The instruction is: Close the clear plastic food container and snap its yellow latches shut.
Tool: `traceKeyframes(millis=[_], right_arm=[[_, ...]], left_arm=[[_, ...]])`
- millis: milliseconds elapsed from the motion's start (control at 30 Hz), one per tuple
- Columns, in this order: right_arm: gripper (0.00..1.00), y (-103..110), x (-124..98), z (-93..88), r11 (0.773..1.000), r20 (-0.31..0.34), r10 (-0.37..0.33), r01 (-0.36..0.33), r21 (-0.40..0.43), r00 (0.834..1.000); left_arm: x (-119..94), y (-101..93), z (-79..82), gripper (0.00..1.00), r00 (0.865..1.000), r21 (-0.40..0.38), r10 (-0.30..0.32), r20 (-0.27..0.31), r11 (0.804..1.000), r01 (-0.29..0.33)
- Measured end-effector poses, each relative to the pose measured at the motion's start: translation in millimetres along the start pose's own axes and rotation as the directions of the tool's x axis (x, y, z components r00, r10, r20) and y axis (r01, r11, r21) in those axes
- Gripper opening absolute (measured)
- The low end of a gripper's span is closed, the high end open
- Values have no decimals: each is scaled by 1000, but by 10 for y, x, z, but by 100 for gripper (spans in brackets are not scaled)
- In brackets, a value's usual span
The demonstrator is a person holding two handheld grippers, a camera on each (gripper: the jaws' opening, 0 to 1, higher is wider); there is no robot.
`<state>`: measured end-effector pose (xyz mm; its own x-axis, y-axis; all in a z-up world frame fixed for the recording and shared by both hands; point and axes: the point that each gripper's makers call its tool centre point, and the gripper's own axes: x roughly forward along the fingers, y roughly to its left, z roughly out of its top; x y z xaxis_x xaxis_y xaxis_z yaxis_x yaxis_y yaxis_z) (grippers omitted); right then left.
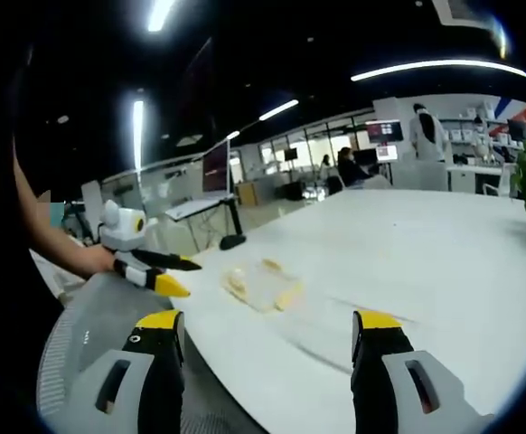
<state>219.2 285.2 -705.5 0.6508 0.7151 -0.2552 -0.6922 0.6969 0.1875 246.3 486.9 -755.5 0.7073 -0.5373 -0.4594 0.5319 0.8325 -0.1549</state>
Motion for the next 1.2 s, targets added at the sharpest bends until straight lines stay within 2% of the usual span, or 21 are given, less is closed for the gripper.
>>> traceKeyframes(millis=[567, 767, 833, 933, 1100, 1200], right_arm=[[76, 34, 4, -12, 1000, -7, 20, -20, -7, 1000], [74, 95, 8, -29, 999, -20, 49, -50, -12, 999], [73, 88, -2, -4, 999, -11, 45, -45, -25, 999], [73, 30, 2, -29, 1000, -24, 25, -25, 5, 999], [72, 31, 18, -41, 1000, -28, 26, -26, -3, 999], [72, 11, 33, -29, 1000, -27, 20, -20, -1, 999]], left_arm=[[-4, 13, -29, 76, 1000, -5, 7, -19, 1000, -7], [-1, 7, -50, 75, 999, -7, 7, -35, 1000, -8], [10, -5, -41, 75, 999, 0, -5, -36, 1000, 5], [20, -30, -42, 74, 999, 13, -17, -40, 1000, 17], [10, 16, -24, 73, 1000, -8, 0, -24, 1000, -1], [27, 15, -17, 72, 1000, -7, -14, -25, 1000, 14]])
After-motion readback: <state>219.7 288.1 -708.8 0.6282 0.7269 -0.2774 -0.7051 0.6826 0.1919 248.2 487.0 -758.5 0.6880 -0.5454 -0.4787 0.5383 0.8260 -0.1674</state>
